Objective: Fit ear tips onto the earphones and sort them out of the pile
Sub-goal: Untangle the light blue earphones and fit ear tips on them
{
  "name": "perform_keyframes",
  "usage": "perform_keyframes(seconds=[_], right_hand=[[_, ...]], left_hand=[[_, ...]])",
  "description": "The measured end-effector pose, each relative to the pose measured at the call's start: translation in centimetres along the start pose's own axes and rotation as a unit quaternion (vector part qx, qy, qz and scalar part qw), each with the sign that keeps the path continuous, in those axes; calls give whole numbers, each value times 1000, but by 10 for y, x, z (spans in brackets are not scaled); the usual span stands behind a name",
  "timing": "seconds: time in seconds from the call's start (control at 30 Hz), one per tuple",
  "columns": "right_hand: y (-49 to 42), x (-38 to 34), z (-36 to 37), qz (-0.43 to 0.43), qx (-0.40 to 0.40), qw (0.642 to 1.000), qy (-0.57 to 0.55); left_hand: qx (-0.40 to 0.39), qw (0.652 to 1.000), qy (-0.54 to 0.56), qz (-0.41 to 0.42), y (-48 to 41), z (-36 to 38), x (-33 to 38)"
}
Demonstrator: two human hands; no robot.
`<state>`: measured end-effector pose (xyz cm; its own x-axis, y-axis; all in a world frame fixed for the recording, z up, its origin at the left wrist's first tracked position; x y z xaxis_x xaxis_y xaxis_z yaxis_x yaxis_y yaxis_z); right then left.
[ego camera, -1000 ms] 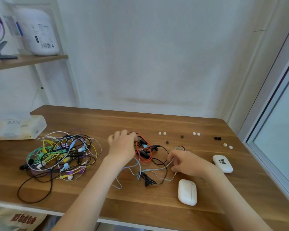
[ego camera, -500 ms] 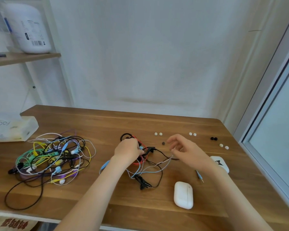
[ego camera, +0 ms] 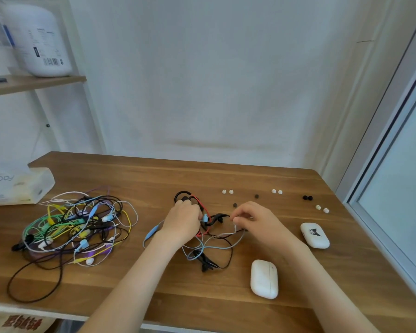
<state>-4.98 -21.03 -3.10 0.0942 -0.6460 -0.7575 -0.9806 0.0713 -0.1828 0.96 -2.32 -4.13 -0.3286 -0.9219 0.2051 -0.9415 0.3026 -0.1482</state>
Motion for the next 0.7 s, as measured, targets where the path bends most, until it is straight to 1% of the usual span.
perform_keyframes(seconds=[0.07, 0.17, 0.23, 0.33, 0.43, 0.53, 0.63, 0.7], right_hand=[[1, 0, 1, 1, 1, 1000, -6], [3, -2, 1, -1, -2, 1000, -13], [4, -1, 1, -11, 13, 1000, -15], [3, 0, -4, -11, 51, 998, -35], [1, 0, -9, -3, 62, 996, -58], [-1, -2, -10, -1, 84, 993, -84], [-5, -5, -10, -3, 108, 989, -101], [-9, -9, -7, 5, 114, 984, -135]], left_hand=[[-11, 1000, -8, 24, 2, -2, 1], [-25, 999, 6, 35, 3, -4, 3], [9, 999, 29, 31, 5, -6, 4], [97, 992, 80, 22, 8, -14, 9], [155, 968, 198, -11, 9, -29, 15], [174, 929, 326, -28, 10, -42, 20], [173, 900, 400, -28, 8, -48, 25], [145, 900, 410, -40, 5, -46, 28]])
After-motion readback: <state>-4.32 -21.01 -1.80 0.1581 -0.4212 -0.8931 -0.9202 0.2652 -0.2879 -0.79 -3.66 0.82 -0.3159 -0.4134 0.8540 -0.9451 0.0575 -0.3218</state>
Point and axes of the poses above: each hand's wrist, its own y-axis away from the middle knuckle, its own z-axis out of the palm, x = y × z, the point moved 1 cm from there along -y, towards the middle knuckle, and after that the axes turned 11 degrees about x, right-handed, at the moved point
